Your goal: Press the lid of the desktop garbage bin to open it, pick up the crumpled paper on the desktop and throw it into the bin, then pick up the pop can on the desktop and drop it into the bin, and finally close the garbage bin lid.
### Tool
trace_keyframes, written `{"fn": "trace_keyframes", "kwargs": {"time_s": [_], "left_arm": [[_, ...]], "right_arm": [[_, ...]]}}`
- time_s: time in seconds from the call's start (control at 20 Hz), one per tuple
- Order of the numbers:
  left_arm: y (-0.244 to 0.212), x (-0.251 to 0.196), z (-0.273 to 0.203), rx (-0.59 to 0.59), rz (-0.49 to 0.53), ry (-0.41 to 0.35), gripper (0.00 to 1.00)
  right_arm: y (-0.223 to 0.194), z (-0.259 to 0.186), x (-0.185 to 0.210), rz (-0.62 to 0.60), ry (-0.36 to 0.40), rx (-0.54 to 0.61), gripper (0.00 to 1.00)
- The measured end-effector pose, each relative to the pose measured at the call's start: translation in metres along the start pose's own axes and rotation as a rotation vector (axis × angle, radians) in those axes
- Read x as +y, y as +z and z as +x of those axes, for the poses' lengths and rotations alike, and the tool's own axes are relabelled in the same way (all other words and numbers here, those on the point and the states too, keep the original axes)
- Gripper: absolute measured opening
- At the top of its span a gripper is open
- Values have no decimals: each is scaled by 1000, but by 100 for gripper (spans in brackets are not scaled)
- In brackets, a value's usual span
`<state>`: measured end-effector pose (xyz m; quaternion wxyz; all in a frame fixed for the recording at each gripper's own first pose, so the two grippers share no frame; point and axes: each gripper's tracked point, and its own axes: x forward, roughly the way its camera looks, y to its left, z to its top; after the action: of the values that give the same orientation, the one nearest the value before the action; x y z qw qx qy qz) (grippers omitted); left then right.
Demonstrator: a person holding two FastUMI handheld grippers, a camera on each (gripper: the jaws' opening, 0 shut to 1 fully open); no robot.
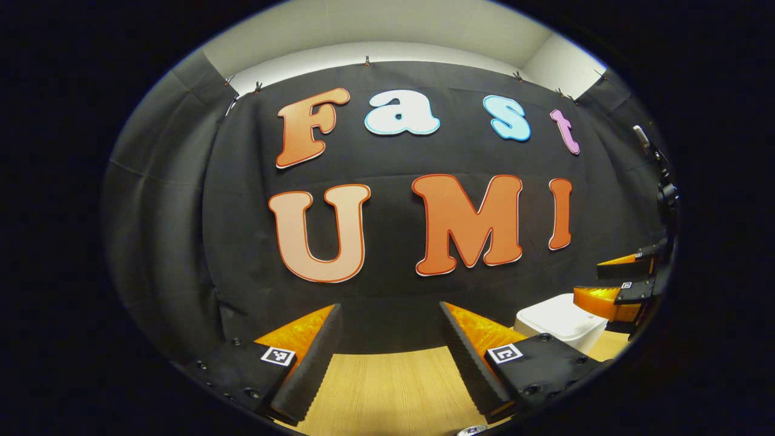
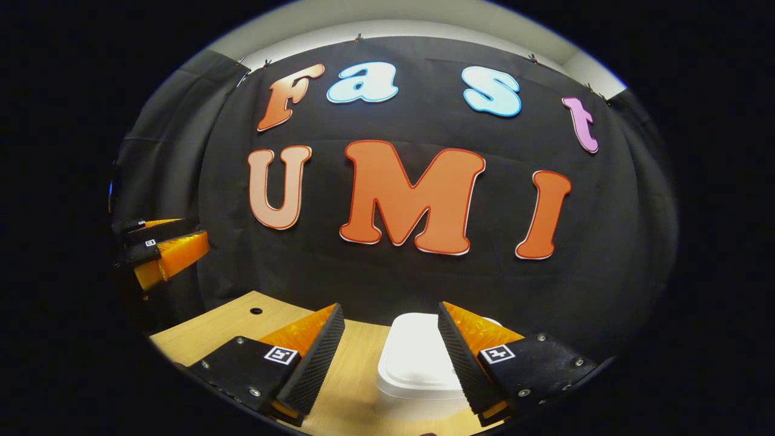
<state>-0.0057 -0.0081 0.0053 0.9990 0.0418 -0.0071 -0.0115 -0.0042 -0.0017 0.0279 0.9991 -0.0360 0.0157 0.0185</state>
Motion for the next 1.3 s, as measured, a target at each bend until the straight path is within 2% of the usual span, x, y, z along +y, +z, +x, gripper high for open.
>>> {"fn": "trace_keyframes", "kwargs": {"time_s": [0.15, 0.3, 0.35, 0.4, 0.5, 0.55, 0.6, 0.65, 0.7, 0.75, 0.85, 0.95, 1.05, 1.1, 1.15, 1.3], "left_arm": [[-2, 2, -4, 1, -4, 21, 99], [-6, 2, -9, 15, -6, 29, 99], [-8, 4, -14, 23, -2, 41, 100], [-9, 6, -17, 27, 6, 50, 96], [-9, 6, -23, 30, 35, 58, 100], [-9, 4, -26, 29, 55, 57, 96], [-8, 3, -29, 29, 74, 57, 100], [-8, 2, -33, 31, 89, 57, 99], [-9, 1, -38, 36, 109, 57, 100], [-10, -2, -41, 41, 121, 56, 100], [-10, -6, -48, 47, 141, 57, 100], [-11, -10, -56, 59, 148, 54, 99], [-14, -8, -62, 72, 146, 64, 99], [-16, -5, -67, 82, 144, 77, 95], [-19, -2, -70, 91, 143, 88, 99], [-29, 5, -79, 124, 130, 116, 100]], "right_arm": [[10, 1, -19, -11, -26, -9, 89], [12, 5, -47, -11, -87, -15, 88], [8, 5, -57, -17, -92, 3, 83], [4, 5, -64, -20, -95, 17, 79], [-2, 5, -74, -16, -96, 52, 65], [-9, 5, -79, -8, -97, 79, 51], [-14, 6, -83, 3, -97, 103, 42], [-20, 5, -87, 18, -104, 123, 23], [-27, 5, -92, 40, -109, 140, 9], [-30, 6, -90, 52, -98, 145, 4], [-42, 8, -83, 55, -56, 175, 1], [-61, 10, -83, 58, -44, 246, 1], [-80, 12, -75, 100, -4, 303, 1], [-88, 13, -71, 103, 5, 327, 1], [-96, 14, -73, 99, 5, 349, 1], [-117, 17, -71, 96, 11, 402, 1]]}}
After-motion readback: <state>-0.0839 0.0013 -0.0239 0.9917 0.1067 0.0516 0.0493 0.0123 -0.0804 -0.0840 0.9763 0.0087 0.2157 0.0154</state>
